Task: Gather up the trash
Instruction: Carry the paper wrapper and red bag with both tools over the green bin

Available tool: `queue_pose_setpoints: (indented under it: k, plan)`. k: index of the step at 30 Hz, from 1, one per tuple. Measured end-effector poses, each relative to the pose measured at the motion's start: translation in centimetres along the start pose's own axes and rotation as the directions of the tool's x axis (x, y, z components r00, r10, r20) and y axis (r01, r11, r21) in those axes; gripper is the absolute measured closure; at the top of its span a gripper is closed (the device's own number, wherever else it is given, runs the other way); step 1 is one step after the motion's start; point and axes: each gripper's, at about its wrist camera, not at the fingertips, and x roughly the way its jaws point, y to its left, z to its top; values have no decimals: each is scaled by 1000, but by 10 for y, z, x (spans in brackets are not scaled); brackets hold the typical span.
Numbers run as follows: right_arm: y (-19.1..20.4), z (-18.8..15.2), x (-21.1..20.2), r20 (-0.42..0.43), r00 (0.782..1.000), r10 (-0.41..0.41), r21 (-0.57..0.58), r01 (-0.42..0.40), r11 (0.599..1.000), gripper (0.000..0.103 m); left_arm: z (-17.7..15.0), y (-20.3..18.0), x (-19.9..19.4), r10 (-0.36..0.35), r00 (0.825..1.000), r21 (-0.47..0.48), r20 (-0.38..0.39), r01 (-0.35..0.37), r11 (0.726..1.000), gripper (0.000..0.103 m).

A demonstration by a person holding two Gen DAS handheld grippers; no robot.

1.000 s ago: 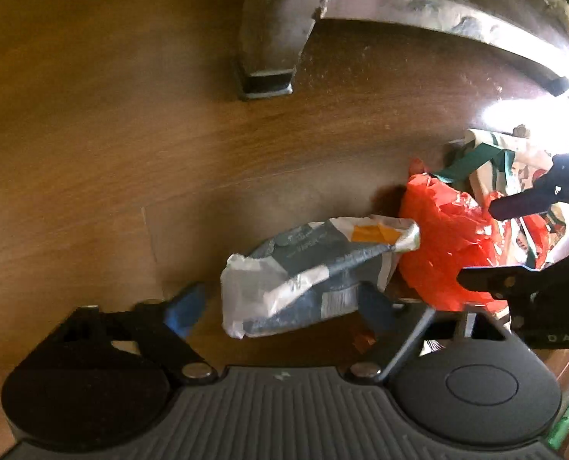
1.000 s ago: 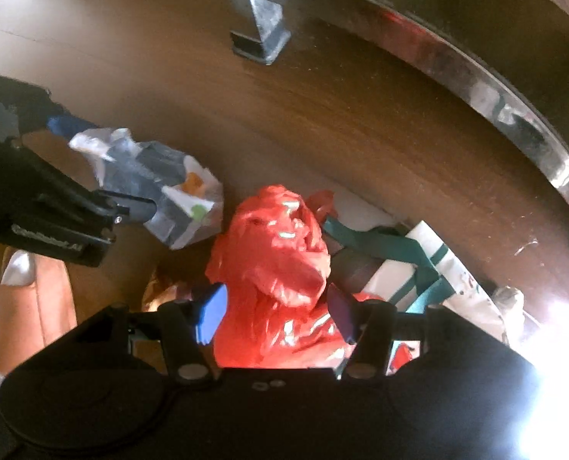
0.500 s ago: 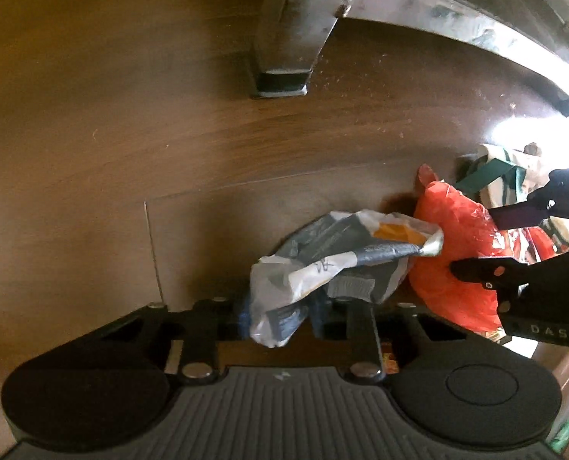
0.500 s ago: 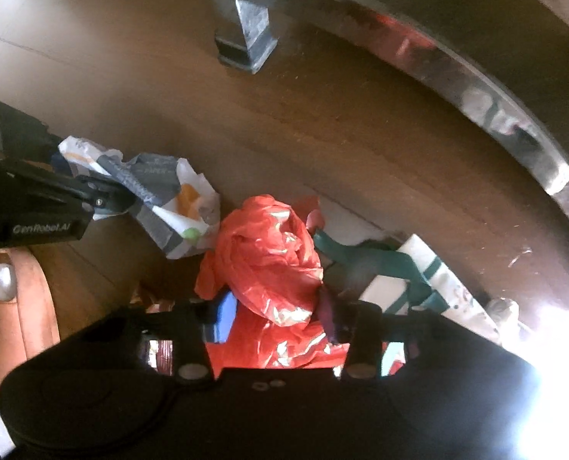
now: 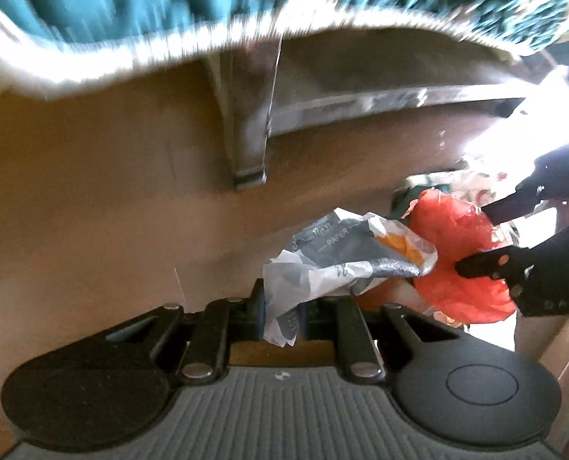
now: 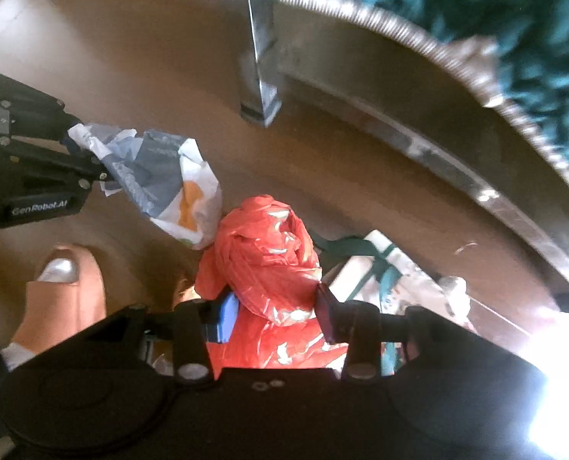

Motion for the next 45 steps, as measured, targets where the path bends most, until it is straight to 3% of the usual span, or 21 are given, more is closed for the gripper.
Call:
queue_pose_setpoints:
  k: [6, 12, 18, 26, 33, 39, 45]
  plan:
    - [-9, -12, -76, 96, 995, -28, 92, 19, 996, 63, 14, -10, -62, -11, 994, 75, 105, 3, 997, 88]
    - [-18, -25, -178, 250, 968, -24, 175, -21, 984, 63, 33, -25, -125, -15, 977, 162, 210, -20, 987, 88]
    - [-31, -50, -273, 358, 930, -82, 229, -2, 973, 64, 57, -51, -190, -12, 951, 235, 308, -64, 970, 88]
    - [-48, -99, -384, 498, 849, -174, 300, 19, 954, 64, 87, -114, -282, 4, 903, 321, 429, -156, 934, 88]
    - [-89, -152, -467, 613, 737, -287, 398, 26, 917, 64, 131, -186, -358, -32, 865, 311, 501, -145, 939, 88]
    - [-126, -192, -537, 695, 609, -382, 450, 47, 892, 64, 157, -256, -429, -101, 824, 334, 558, -111, 936, 88]
    - [-164, -228, -600, 720, 501, -480, 519, 70, 852, 64, 182, -331, -484, -146, 799, 371, 584, -103, 923, 88]
